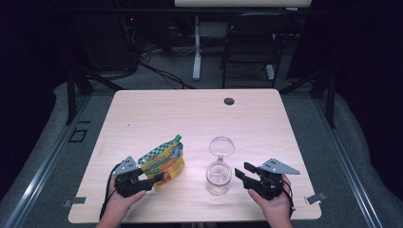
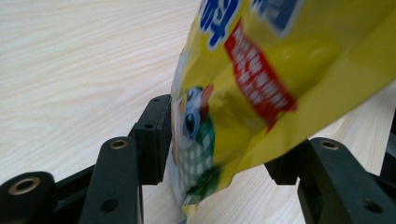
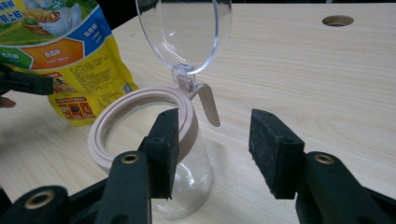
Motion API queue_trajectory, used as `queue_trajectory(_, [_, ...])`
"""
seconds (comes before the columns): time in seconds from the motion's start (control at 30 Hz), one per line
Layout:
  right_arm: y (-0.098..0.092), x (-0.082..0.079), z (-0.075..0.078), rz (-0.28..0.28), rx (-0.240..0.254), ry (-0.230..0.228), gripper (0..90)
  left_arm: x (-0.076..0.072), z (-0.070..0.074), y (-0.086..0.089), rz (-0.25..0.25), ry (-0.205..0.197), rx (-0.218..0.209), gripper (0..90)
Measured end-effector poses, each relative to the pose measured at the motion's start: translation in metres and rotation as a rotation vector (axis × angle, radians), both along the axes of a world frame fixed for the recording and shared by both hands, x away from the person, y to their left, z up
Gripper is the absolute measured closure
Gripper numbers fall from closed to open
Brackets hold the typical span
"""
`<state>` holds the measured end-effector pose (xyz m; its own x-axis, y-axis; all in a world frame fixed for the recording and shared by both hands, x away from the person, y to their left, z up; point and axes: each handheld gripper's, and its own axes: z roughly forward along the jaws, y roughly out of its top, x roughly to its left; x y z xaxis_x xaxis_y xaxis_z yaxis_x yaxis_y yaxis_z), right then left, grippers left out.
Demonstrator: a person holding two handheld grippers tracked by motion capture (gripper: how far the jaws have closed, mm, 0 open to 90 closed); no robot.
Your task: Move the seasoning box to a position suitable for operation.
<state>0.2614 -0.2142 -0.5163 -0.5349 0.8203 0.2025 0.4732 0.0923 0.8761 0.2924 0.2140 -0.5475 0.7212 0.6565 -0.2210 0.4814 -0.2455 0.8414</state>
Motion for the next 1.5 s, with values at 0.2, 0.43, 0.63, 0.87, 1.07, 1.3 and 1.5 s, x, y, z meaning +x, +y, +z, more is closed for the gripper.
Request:
queue_trajectory(0.2, [0.002, 0.002, 0.001, 0.010, -0.008, -0.001, 53.0, 0.003, -0.012, 0.001, 0.008, 0.027, 0.004, 48.8])
queue_trajectory(0.43, [0.006, 0.003, 0.000, 0.027, -0.016, 0.001, 53.0, 0.005, -0.018, 0.001, 0.019, 0.049, 0.000, 48.8])
queue_trajectory(0.63, [0.007, 0.002, 0.000, 0.029, -0.026, 0.001, 53.0, 0.007, -0.020, 0.001, 0.010, 0.069, -0.001, 48.1])
queue_trajectory(0.87, [0.007, 0.001, 0.000, 0.025, -0.024, -0.002, 53.0, 0.010, -0.024, -0.006, 0.000, 0.083, 0.008, 44.9])
queue_trajectory(1.07, [0.007, 0.000, -0.001, 0.027, -0.031, -0.004, 53.0, 0.012, -0.027, -0.011, -0.009, 0.088, 0.017, 43.8])
queue_trajectory(1.3, [0.005, -0.001, -0.001, 0.017, -0.028, 0.000, 52.9, 0.016, -0.031, -0.015, -0.001, 0.098, 0.037, 42.8])
queue_trajectory(1.5, [0.004, -0.003, -0.001, 0.017, -0.039, -0.001, 53.0, 0.019, -0.033, -0.016, 0.011, 0.099, 0.019, 42.8])
